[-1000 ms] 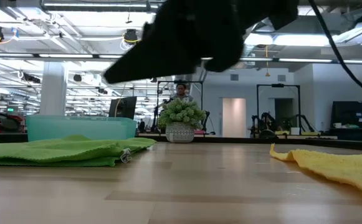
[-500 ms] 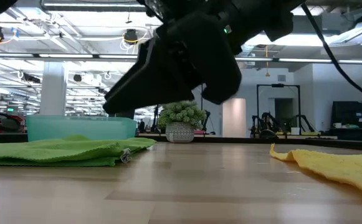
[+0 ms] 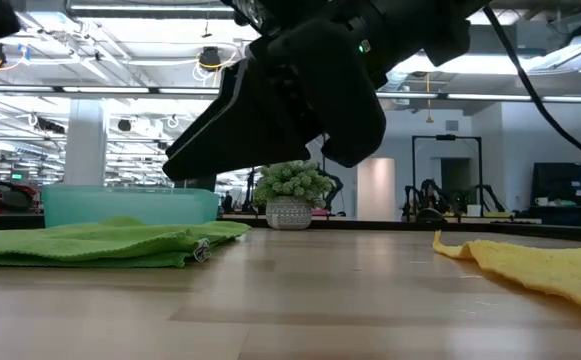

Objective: Roll microfiber towels into tight, uniform cylinder then place into a basket
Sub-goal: Fold the green towel

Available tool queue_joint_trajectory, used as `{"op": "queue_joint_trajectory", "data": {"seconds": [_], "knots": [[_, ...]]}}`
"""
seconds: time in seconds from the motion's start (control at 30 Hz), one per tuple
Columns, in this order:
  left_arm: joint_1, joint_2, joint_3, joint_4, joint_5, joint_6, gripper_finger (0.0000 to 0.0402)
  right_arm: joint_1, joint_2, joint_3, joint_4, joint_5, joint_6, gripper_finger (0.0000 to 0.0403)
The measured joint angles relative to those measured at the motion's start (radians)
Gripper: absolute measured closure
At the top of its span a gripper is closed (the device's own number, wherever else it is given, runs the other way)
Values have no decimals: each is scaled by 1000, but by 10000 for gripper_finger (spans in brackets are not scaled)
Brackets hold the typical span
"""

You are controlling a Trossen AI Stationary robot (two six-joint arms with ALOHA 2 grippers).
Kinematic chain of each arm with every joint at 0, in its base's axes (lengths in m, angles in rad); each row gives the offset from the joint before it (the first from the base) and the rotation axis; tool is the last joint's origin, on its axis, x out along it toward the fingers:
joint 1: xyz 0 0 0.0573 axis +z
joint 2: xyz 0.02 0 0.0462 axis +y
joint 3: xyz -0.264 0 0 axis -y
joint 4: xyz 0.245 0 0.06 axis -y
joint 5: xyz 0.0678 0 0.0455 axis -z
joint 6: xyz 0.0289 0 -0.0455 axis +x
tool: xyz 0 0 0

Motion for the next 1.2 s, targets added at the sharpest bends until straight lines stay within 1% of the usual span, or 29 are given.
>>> {"op": "queue_joint_trajectory", "data": {"seconds": [0.13, 0.23, 0.33, 0.63, 0.8, 1.2], "knots": [[0, 28, -1, -7, 59, -10, 206, -4, 0, 0, 0, -4, 0, 154], [0, 53, -2, -6, 38, -7, 186, -4, 0, 0, 15, -5, 0, 154], [1, 76, -6, -15, 27, 3, 178, -4, 1, 0, 23, -7, 0, 154], [-5, 79, -84, -2, 14, -58, 182, -4, 10, 0, 43, -14, 35, 154], [-8, 75, -126, 38, 3, -61, 187, -4, 10, 0, 43, -63, 61, 154], [-6, 76, -136, 51, -38, -57, 192, 3, 10, 0, 25, -68, 73, 154]]}}
